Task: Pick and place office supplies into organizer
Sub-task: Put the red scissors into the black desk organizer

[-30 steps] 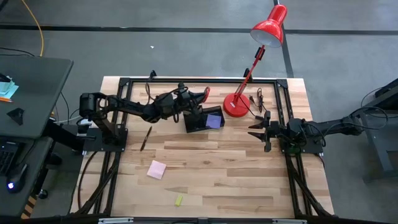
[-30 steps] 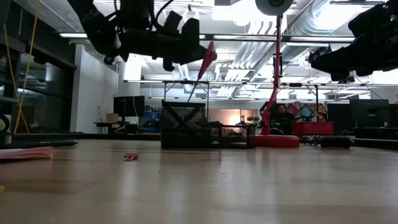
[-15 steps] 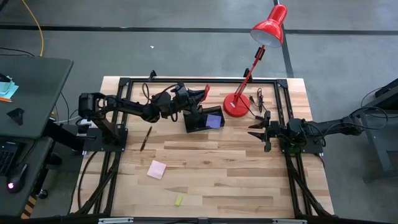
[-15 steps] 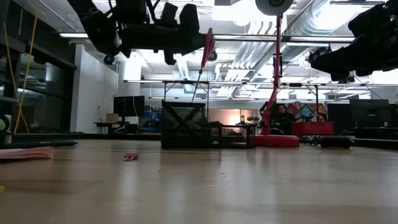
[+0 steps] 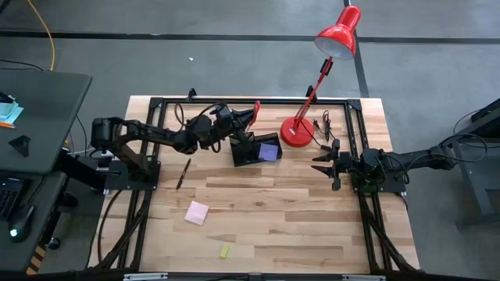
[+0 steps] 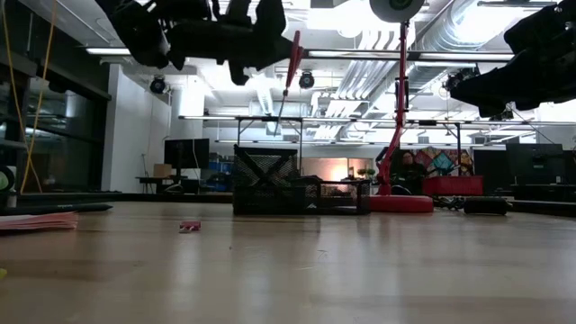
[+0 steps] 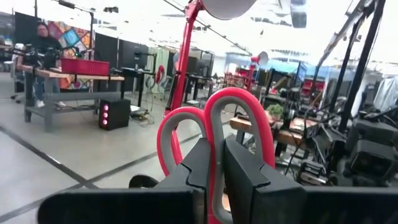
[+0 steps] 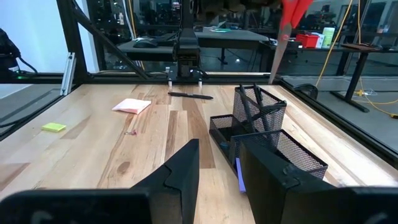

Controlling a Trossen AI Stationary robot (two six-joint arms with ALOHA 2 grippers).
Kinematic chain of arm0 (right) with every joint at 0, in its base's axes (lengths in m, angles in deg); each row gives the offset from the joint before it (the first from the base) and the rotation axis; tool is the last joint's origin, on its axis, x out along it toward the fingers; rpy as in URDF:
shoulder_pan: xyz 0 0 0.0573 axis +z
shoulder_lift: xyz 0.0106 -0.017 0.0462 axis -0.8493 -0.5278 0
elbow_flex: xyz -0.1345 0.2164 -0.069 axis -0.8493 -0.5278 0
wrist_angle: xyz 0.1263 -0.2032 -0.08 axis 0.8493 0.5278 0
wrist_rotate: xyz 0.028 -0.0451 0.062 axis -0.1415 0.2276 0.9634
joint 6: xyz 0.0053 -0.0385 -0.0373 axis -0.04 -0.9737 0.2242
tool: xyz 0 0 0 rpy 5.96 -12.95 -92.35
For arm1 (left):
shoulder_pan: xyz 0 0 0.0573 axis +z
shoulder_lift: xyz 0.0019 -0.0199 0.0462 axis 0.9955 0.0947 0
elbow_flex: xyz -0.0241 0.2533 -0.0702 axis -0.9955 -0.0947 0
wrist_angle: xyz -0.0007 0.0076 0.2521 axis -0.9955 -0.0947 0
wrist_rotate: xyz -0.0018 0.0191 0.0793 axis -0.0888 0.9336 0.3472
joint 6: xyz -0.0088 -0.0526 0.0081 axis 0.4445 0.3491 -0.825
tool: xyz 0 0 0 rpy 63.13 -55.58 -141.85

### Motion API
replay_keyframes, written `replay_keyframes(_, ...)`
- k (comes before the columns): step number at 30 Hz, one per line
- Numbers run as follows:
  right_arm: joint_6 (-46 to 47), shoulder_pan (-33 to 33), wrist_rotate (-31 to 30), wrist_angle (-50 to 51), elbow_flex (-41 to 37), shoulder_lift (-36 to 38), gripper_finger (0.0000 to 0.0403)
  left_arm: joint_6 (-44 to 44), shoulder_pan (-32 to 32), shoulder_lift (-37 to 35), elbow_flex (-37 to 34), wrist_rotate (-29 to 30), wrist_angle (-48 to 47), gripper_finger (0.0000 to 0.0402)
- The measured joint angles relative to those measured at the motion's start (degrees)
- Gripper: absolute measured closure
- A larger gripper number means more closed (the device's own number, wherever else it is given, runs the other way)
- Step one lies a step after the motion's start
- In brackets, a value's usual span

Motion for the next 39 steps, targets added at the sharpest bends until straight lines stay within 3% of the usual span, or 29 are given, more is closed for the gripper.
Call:
replay_keyframes(22,0.0,0.0,-0.1,0.0,0.0,0.0,0.0295,0.7,-1.0,-2.1,-0.1,2.5,-14.5,0.0385)
replay_keyframes(25,0.0,0.0,-0.1,0.0,0.0,0.0,0.0295,0.8,-0.8,-1.5,-0.8,2.9,-13.6,0.0385)
replay_keyframes(32,0.0,0.0,-0.1,0.0,0.0,0.0,0.0295,2.5,0.1,1.8,-1.1,-2.6,-10.6,0.0375)
replay_keyframes(39,0.0,0.0,-0.3,0.0,0.0,0.0,0.0295,3.4,0.9,3.9,-1.1,-2.2,-9.6,0.0346)
